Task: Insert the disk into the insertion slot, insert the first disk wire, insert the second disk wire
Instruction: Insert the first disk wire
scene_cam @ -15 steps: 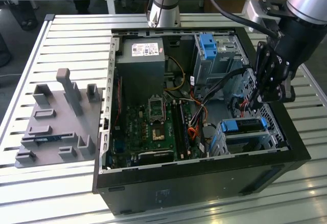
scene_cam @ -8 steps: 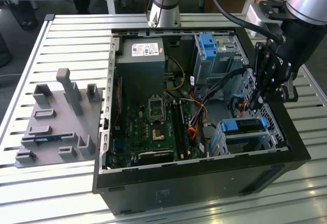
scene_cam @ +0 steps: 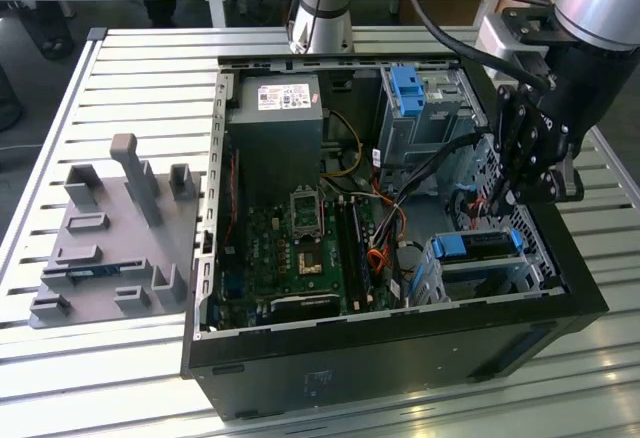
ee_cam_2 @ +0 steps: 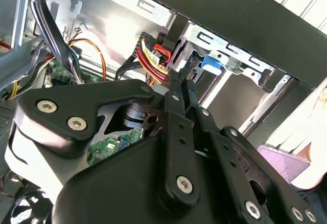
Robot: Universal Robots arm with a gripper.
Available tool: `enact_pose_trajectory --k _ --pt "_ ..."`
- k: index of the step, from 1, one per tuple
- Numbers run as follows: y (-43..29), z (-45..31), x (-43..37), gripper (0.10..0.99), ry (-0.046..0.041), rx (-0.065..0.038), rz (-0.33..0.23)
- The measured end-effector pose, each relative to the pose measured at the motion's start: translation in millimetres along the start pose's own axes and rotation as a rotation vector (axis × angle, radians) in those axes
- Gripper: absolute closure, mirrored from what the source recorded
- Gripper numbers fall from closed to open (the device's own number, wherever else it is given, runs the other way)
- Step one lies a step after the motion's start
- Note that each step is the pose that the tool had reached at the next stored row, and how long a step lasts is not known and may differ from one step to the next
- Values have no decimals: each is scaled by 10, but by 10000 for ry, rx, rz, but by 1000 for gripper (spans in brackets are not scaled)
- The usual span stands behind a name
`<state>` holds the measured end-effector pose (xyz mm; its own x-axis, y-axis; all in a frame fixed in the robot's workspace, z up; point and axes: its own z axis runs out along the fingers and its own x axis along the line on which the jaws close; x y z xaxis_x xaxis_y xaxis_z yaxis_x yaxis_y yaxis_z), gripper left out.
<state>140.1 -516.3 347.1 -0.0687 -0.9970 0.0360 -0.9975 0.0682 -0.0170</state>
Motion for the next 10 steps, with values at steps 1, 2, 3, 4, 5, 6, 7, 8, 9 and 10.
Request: enact_pose_trajectory --k 1,2,3,4,5,6,7,8,9,10 --pt "18 1 3 922 -12 129 -13" --pt "26 3 5 922 -18 170 -30" --pt "31 3 8 922 -18 189 -64" --pt "35 5 9 922 -19 198 -117" --pt "38 9 12 922 -23 205 -184" --pt "40 12 17 922 -25 212 -256" --pt "43 14 22 922 -26 219 -322" --pt "48 18 31 922 -29 228 -366" --pt "53 21 42 922 -30 237 -402" --pt "58 23 54 922 -31 248 -433"
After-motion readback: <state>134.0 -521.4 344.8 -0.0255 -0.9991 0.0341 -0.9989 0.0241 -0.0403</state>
